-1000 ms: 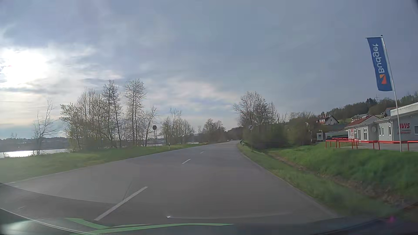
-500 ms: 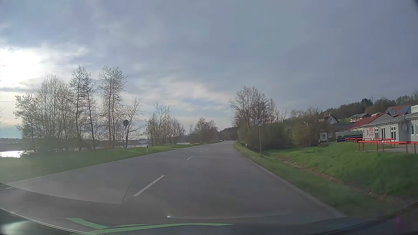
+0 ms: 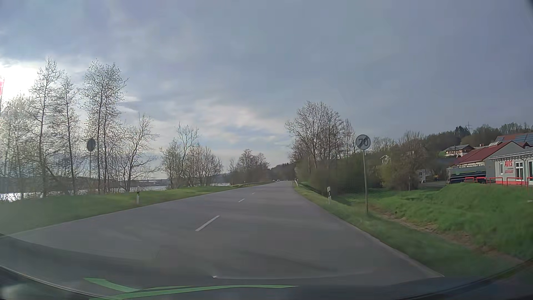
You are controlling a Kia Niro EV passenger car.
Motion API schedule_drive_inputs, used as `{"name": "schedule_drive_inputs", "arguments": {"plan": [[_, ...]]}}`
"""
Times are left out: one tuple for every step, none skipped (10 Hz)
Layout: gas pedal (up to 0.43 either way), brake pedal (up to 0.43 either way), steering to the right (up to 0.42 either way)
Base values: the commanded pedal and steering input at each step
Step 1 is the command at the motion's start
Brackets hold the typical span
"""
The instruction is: Follow the waypoints while adhering to traffic rules and regulations
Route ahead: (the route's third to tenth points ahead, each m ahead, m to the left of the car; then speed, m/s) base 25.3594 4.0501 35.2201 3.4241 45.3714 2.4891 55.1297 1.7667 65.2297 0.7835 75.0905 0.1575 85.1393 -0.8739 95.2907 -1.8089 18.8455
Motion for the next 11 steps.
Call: {"name": "schedule_drive_inputs", "arguments": {"plan": [[0.197,0.0,0.014],[0.197,0.0,0.012],[0.209,0.0,0.011],[0.209,0.0,0.01],[0.209,0.0,0.01],[0.209,0.0,0.01],[0.209,0.0,0.009],[0.209,0.0,0.009],[0.209,0.0,0.009],[0.209,0.0,0.009],[0.209,0.0,0.009]]}}
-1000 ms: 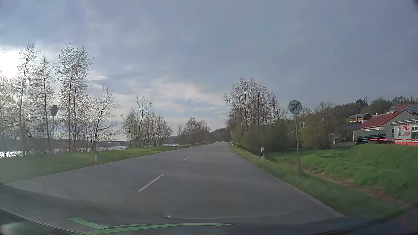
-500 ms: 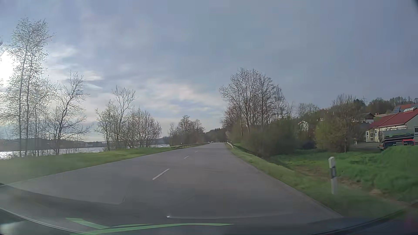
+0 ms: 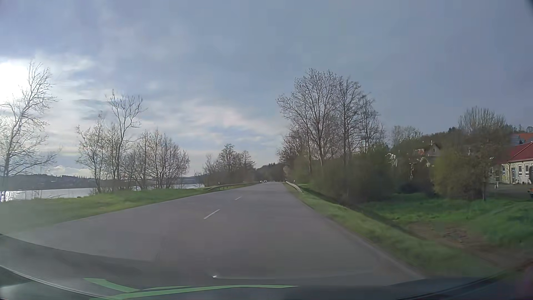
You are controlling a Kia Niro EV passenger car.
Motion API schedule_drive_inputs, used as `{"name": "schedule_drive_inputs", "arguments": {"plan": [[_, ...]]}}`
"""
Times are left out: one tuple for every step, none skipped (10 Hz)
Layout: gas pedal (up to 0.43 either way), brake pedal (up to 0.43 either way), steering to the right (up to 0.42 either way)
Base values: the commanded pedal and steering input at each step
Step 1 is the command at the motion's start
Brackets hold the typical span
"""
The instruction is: Follow the waypoints while adhering to traffic rules and regulations
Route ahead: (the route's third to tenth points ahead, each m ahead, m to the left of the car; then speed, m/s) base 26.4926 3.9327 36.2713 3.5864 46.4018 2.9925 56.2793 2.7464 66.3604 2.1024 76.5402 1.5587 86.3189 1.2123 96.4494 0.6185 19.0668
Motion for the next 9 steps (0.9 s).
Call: {"name": "schedule_drive_inputs", "arguments": {"plan": [[0.22,0.0,0.009],[0.22,0.0,0.008],[0.22,0.0,0.006],[0.22,0.0,0.004],[0.22,0.0,0.003],[0.22,0.0,0.003],[0.22,0.0,0.003],[0.22,0.0,0.002],[0.22,0.0,0.003]]}}
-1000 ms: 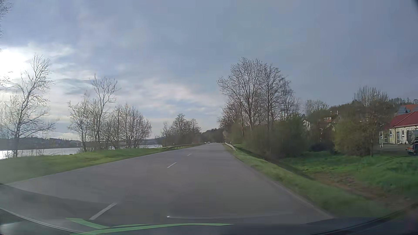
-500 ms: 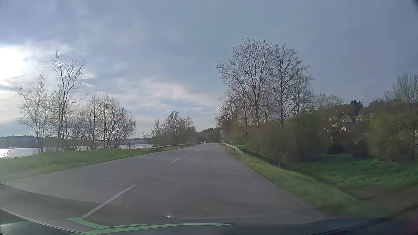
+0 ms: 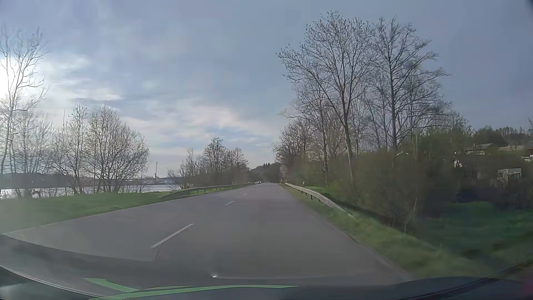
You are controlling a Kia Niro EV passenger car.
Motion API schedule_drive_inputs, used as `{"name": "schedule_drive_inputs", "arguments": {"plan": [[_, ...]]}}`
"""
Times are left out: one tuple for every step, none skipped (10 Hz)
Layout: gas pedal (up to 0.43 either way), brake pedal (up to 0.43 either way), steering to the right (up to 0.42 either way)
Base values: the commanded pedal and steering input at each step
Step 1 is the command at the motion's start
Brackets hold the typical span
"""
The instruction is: Follow the waypoints while adhering to traffic rules and regulations
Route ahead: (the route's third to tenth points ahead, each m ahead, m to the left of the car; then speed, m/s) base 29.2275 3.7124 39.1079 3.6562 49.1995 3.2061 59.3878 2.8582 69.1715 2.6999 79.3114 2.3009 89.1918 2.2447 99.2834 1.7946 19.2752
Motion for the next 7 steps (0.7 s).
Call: {"name": "schedule_drive_inputs", "arguments": {"plan": [[0.22,0.0,0.003],[0.22,0.0,0.003],[0.22,0.0,0.003],[0.22,0.0,0.003],[0.22,0.0,0.003],[0.22,0.0,0.003],[0.22,0.0,0.003]]}}
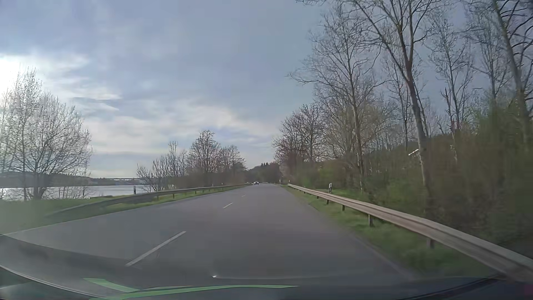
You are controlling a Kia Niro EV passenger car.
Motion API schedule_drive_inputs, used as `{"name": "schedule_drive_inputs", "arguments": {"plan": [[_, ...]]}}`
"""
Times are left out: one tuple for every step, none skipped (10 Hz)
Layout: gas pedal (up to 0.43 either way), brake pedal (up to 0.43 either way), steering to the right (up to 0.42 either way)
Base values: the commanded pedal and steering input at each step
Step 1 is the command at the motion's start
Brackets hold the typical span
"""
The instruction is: Follow the waypoints while adhering to traffic rules and regulations
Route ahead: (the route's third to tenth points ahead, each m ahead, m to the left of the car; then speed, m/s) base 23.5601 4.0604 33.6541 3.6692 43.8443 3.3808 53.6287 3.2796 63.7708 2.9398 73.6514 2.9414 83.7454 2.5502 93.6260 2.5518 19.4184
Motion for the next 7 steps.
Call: {"name": "schedule_drive_inputs", "arguments": {"plan": [[0.228,0.0,0.003],[0.228,0.0,0.003],[0.228,0.0,0.003],[0.228,0.0,0.004],[0.228,0.0,0.004],[0.228,0.0,0.005],[0.24,0.0,0.006]]}}
